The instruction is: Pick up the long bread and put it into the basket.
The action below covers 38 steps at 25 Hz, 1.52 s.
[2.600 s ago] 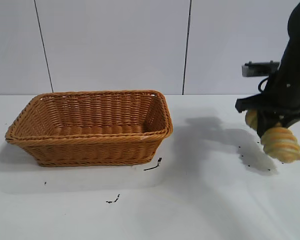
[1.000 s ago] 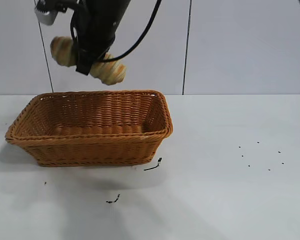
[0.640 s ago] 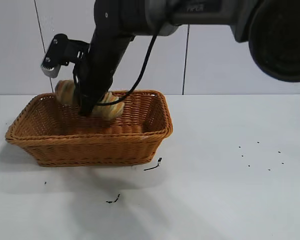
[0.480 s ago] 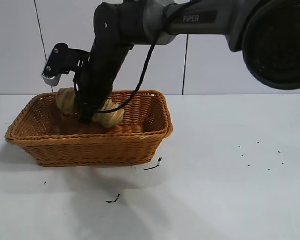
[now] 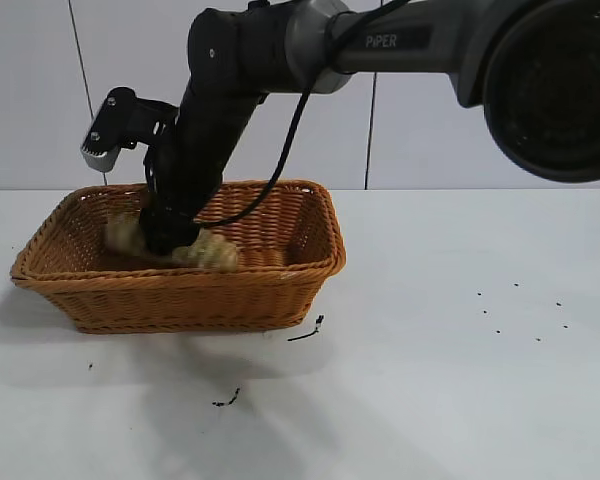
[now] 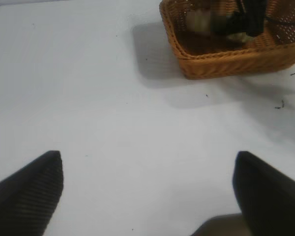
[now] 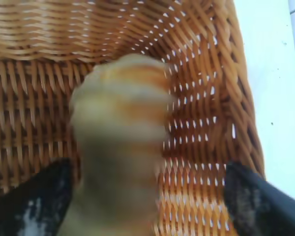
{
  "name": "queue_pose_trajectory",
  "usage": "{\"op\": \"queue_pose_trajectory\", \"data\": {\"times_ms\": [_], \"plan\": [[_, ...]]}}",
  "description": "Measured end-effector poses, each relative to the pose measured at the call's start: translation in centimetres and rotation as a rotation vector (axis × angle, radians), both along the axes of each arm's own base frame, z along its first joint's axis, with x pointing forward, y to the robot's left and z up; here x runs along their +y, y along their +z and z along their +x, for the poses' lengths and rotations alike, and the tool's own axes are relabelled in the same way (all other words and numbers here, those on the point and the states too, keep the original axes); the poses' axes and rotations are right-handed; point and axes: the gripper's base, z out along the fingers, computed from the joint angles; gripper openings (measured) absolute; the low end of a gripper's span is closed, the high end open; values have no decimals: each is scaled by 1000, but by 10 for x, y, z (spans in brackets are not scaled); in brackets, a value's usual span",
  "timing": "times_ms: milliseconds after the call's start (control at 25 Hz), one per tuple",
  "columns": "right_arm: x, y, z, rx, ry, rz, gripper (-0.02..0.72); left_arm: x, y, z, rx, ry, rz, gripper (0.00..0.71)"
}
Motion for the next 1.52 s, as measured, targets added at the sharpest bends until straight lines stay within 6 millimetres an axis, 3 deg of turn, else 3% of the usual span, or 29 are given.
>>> {"op": "queue_pose_trajectory", "data": {"times_ms": [320, 520, 680, 920, 1200, 1320, 1520], "plan": [[-24, 67, -6, 240, -370, 248, 610, 0, 0, 0, 0, 0, 0, 696], [-62, 83, 4, 348, -623, 281, 610, 0, 0, 0, 0, 0, 0, 696], [-112, 87, 27, 387, -790, 311, 610, 0, 0, 0, 0, 0, 0, 696], [-209, 85, 57, 400, -1000, 300, 610, 0, 0, 0, 0, 0, 0, 696], [-314, 82, 67, 434, -1220, 287, 610, 0, 0, 0, 0, 0, 0, 696], [-338, 80, 66, 457, -1272, 285, 610, 0, 0, 0, 0, 0, 0, 696], [-346, 81, 65, 457, -1290, 293, 610, 0, 0, 0, 0, 0, 0, 696]]}}
